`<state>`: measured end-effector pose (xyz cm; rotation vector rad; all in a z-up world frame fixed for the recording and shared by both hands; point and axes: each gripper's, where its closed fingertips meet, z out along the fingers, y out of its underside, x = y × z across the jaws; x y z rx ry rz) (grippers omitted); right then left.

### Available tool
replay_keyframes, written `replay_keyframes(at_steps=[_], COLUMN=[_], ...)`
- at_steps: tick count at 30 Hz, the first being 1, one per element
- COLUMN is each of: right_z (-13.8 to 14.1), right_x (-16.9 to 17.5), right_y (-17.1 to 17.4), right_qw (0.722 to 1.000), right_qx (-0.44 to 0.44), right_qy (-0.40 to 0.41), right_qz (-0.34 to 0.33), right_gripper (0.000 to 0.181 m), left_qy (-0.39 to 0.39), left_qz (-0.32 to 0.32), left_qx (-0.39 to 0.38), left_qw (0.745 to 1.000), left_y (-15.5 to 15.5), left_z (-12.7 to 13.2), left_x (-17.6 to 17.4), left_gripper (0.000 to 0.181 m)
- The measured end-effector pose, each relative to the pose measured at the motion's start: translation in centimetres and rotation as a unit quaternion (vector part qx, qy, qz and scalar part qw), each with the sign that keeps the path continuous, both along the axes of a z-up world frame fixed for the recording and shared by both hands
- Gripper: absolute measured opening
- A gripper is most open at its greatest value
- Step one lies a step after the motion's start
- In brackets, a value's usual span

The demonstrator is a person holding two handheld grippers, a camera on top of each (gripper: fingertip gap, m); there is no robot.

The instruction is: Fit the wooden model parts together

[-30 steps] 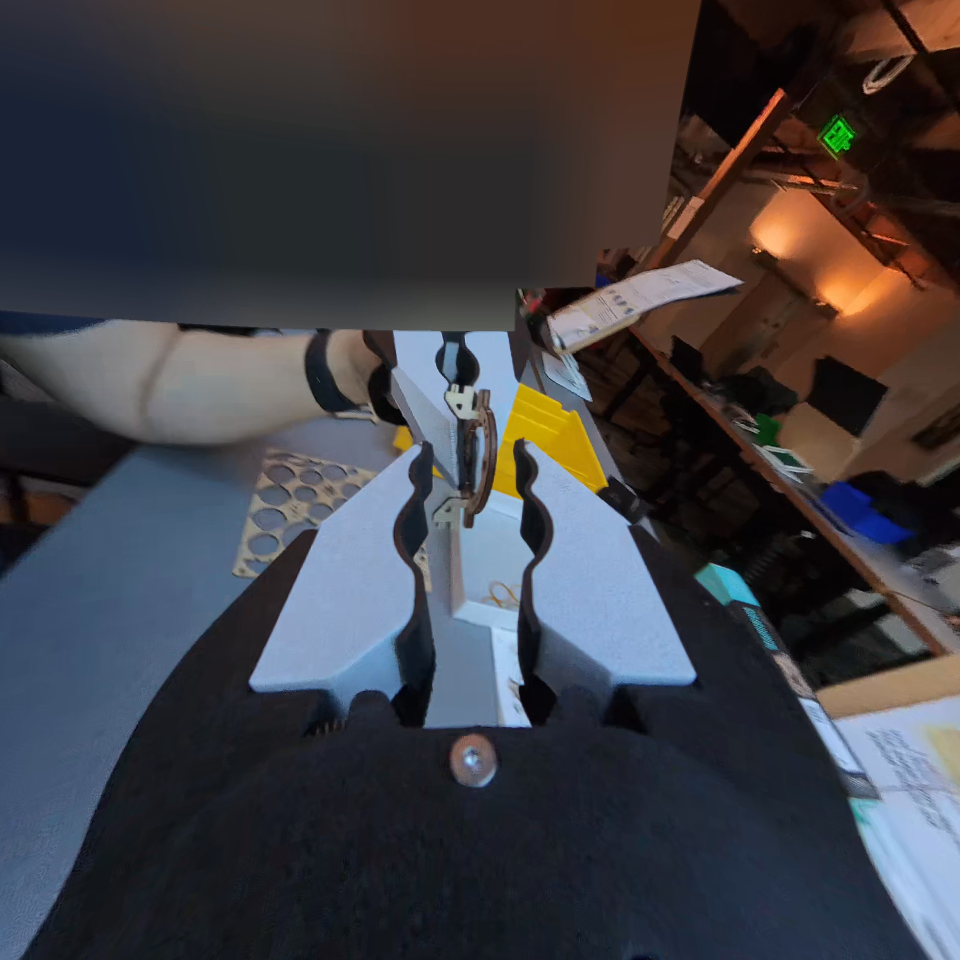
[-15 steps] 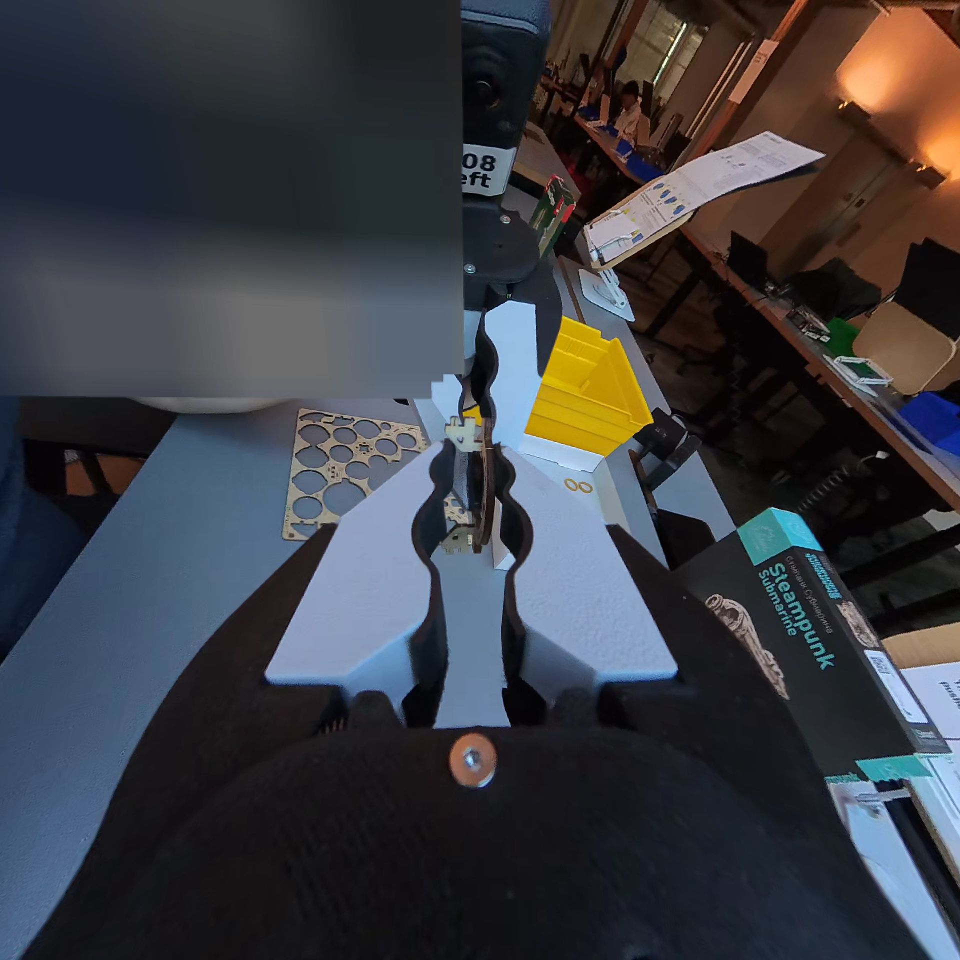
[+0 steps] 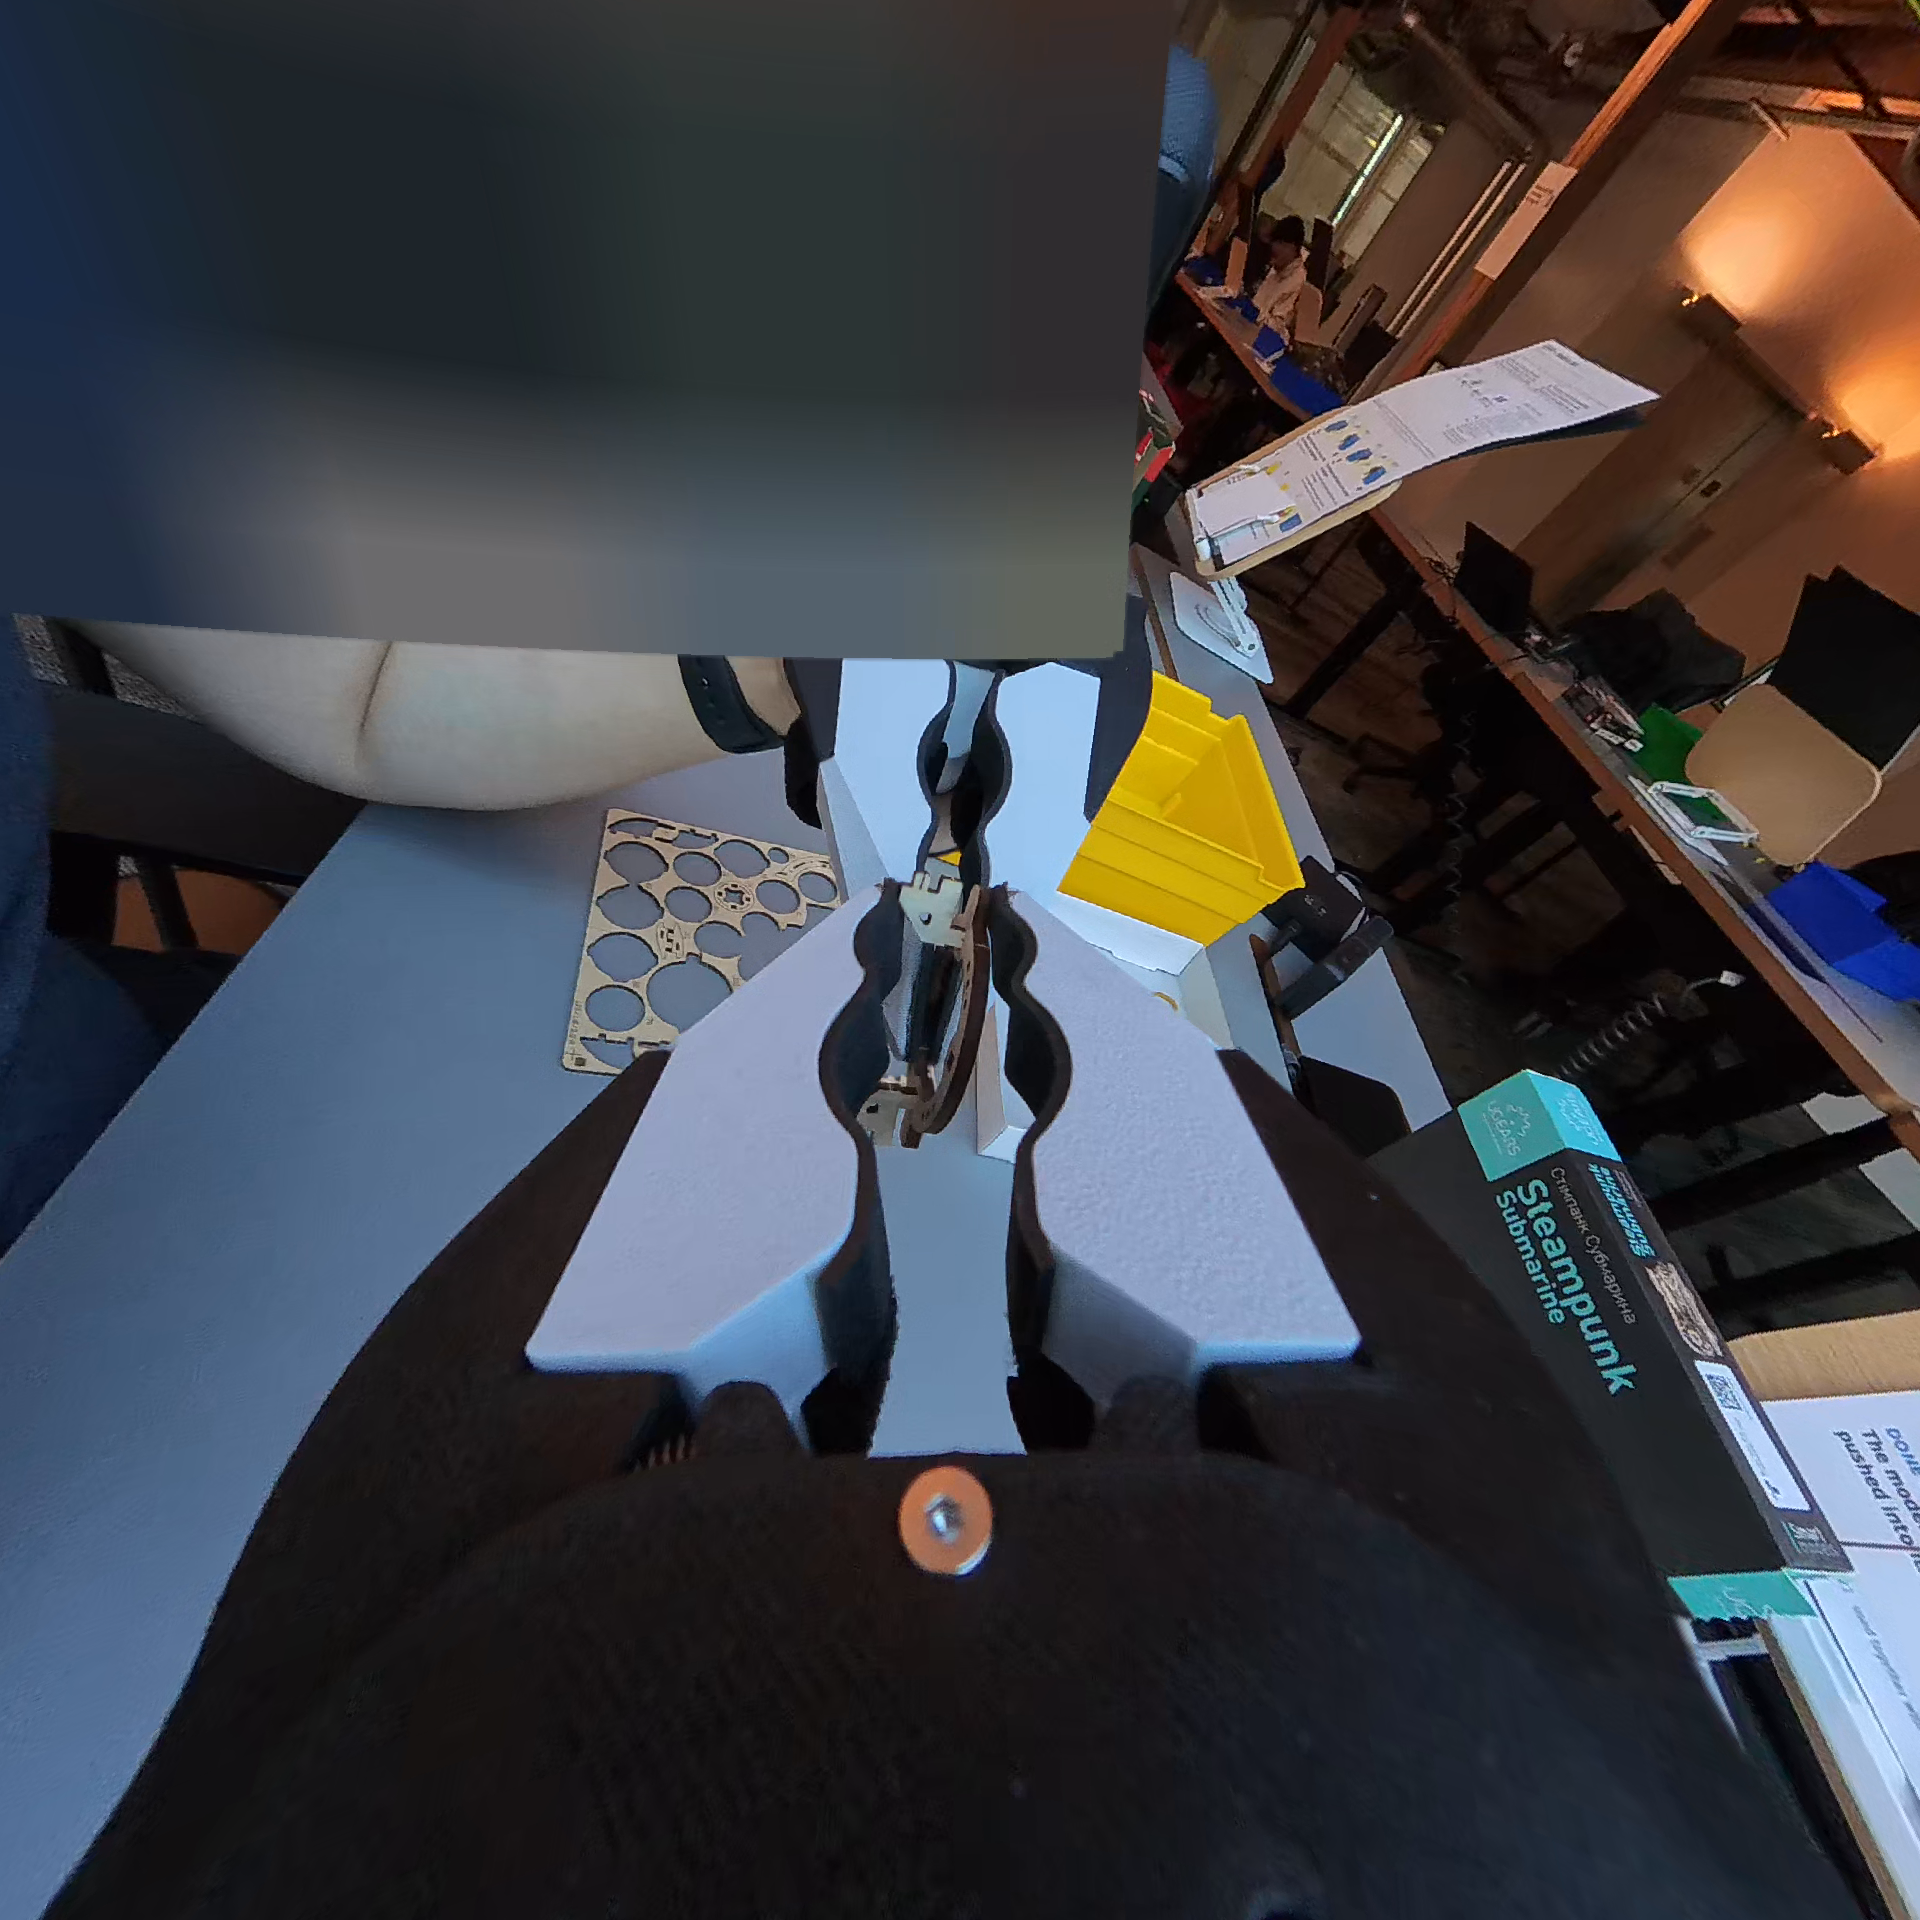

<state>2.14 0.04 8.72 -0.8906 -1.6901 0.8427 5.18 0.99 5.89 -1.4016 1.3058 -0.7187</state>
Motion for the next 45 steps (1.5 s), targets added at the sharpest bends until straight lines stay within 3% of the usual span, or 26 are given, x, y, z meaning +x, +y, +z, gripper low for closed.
replay_keyframes(at_steps=[5,9,11,13,17,22,28,35,37,38,39,40,42,45], right_z=[0.1,0.9,1.4,1.1,1.2,2.0,2.0,2.3,2.6,2.6,2.7,2.5,2.2,2.2], right_x=[-0.1,-0.1,-0.2,0.1,0.2,0.1,0.3,1.0,1.2,1.3,1.2,1.2,1.1,1.3], right_y=[0.2,0.3,1.4,1.5,1.2,0.6,0.3,1.0,1.0,0.7,0.6,0.5,1.3,1.5], right_qw=[1.0,1.0,0.998,0.998,0.996,0.993,0.998,0.998,0.998,0.998,0.998,0.998,0.996,0.992], right_qx=[0.023,-0.01,-0.028,-0.043,-0.083,-0.11,-0.015,-0.005,-0.009,-0.01,-0.001,0.012,0.049,0.091], right_qy=[0.003,0.025,0.034,0.018,0.01,0.024,0.029,0.037,0.045,0.046,0.05,0.047,0.041,0.039], right_qz=[-0.013,-0.013,-0.04,-0.043,-0.039,-0.032,-0.045,-0.047,-0.04,-0.032,-0.031,-0.032,-0.06,-0.078], right_gripper=[0.014,0.016,0.034,0.025,0.03,0.024,0.02,0.026,0.018,0.0,0.001,0.0,0.0,0.0], left_qy=[-0.004,-0.016,-0.023,-0.023,-0.022,-0.024,-0.033,-0.08,-0.091,-0.091,-0.091,-0.09,-0.068,-0.068], left_qz=[0.006,0.013,0.024,0.049,0.079,0.087,0.068,0.035,0.031,0.027,0.025,0.032,0.057,0.065], left_qx=[0.007,0.025,0.043,0.07,0.118,0.165,0.161,0.14,0.137,0.137,0.137,0.145,0.175,0.198], left_qw=[1.0,0.999,0.999,0.996,0.99,0.982,0.984,0.986,0.986,0.986,0.986,0.985,0.981,0.976], left_y=[0.2,0.3,0.6,1.2,1.8,1.5,0.9,-0.1,-0.2,-0.3,-0.3,-0.1,0.3,-0.6], left_z=[0.2,0.8,1.3,1.6,2.3,3.1,3.1,4.1,4.3,4.3,4.2,4.1,4.0,5.3], left_x=[-0.2,-0.4,-0.6,-0.8,-1.1,-1.0,-0.6,-0.3,-0.4,-0.4,-0.3,-0.4,-0.9,-1.6], left_gripper=[0.0,0.0,0.0,0.001,0.0,0.001,0.0,0.0,0.0,0.0,0.0,0.002,0.04,0.045])
